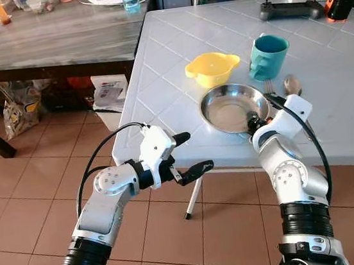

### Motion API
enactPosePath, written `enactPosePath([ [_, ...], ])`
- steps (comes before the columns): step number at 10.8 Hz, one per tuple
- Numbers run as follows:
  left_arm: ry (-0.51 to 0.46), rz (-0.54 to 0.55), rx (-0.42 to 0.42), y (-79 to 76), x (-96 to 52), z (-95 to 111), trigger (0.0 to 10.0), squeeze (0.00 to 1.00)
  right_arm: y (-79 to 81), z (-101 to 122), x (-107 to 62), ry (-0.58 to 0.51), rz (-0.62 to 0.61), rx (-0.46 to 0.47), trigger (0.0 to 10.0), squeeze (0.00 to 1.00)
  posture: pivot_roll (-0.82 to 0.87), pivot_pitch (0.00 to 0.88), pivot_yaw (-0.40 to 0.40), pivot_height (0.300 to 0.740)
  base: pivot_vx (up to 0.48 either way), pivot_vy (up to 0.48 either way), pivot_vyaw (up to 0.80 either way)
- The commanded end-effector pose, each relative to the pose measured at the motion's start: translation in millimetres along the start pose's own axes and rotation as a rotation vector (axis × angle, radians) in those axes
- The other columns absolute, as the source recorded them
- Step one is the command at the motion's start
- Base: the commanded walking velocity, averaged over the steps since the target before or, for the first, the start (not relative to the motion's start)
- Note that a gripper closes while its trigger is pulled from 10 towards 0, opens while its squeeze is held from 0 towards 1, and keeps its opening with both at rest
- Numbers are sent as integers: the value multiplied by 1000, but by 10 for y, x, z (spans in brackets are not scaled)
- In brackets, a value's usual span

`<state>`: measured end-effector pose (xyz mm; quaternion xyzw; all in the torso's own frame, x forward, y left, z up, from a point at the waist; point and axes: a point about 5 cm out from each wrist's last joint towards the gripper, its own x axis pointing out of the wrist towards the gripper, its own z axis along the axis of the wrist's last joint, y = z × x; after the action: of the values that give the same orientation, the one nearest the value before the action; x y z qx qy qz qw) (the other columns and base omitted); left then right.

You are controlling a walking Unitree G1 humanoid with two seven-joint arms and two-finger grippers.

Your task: Setting the table

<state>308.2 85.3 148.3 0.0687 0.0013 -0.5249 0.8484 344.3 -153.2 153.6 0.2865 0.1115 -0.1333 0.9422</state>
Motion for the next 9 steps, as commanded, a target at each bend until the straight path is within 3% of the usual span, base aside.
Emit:
enactPosePath([
  [1, 16, 4, 26, 20, -3, 3, 10000, 0, -63, -115, 9, 58, -26, 26, 0, 0, -38, 154, 55, 740, 0, 0, 0],
  [4, 15, 3, 34, 3, -1, -1, 10000, 0, -136, -127, 28, 84, -46, 46, 0, 0, -35, 148, 54, 740, 0, 0, 0],
  [7, 18, 4, 34, -3, 12, -17, 10000, 0, -176, -73, 33, 129, -57, -19, 0, 0, -40, 148, 50, 740, 0, 0, 0],
  [9, 20, 3, 32, -19, 21, -25, 10000, 0, -209, -45, 31, 126, -56, -10, 0, 0, -45, 148, 46, 740, 0, 0, 0],
])
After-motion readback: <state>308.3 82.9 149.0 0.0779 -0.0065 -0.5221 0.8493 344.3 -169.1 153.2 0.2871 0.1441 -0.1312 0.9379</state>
